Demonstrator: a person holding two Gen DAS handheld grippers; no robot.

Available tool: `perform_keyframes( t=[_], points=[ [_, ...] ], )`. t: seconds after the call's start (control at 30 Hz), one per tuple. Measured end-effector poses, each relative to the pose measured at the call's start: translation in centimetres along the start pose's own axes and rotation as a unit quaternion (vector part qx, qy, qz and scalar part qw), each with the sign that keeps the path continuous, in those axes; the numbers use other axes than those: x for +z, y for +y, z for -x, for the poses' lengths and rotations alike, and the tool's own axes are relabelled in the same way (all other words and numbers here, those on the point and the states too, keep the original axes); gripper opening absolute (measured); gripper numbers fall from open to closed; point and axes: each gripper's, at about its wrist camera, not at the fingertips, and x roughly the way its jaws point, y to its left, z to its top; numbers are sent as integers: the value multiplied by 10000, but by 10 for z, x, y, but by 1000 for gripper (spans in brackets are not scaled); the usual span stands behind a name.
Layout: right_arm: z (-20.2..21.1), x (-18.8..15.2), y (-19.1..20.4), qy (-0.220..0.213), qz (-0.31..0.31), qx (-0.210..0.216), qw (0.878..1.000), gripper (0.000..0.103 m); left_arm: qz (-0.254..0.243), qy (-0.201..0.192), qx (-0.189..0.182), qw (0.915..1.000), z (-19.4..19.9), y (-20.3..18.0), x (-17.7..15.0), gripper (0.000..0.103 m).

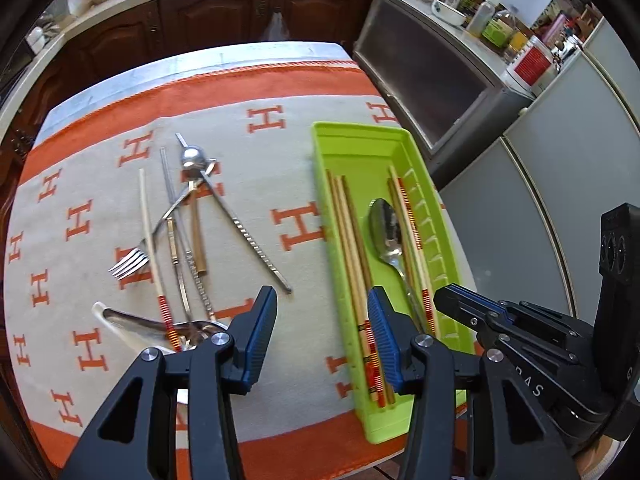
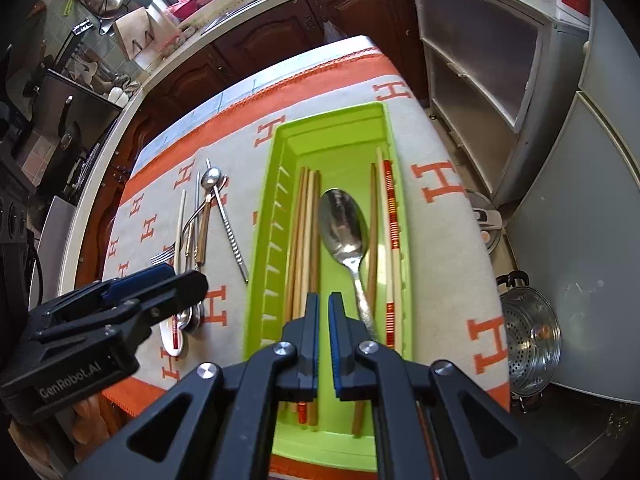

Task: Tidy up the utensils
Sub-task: 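Lower the spoon and chopstick into the green tray and open both grippers, then grasp the white chopstick with the left gripper while the right grasps a steel chopstick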

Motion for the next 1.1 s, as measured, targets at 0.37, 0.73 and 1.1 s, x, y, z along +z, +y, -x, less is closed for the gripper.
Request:
perform_keyframes(
  t=[0.37, 0.73, 1.1],
  points=[
    [-8, -4, 36, 154, 306, 170, 9993, 6, 307, -246, 326, 9987, 26, 38, -18, 49],
    [-21, -8, 70, 314, 636, 321, 9970, 6, 540, -205, 507, 9970, 28, 69, -32, 49],
    [-38, -6, 89, 477, 748, 423, 9952, 6, 936, -189, 402, 9946, 23, 105, -36, 49]
  ],
)
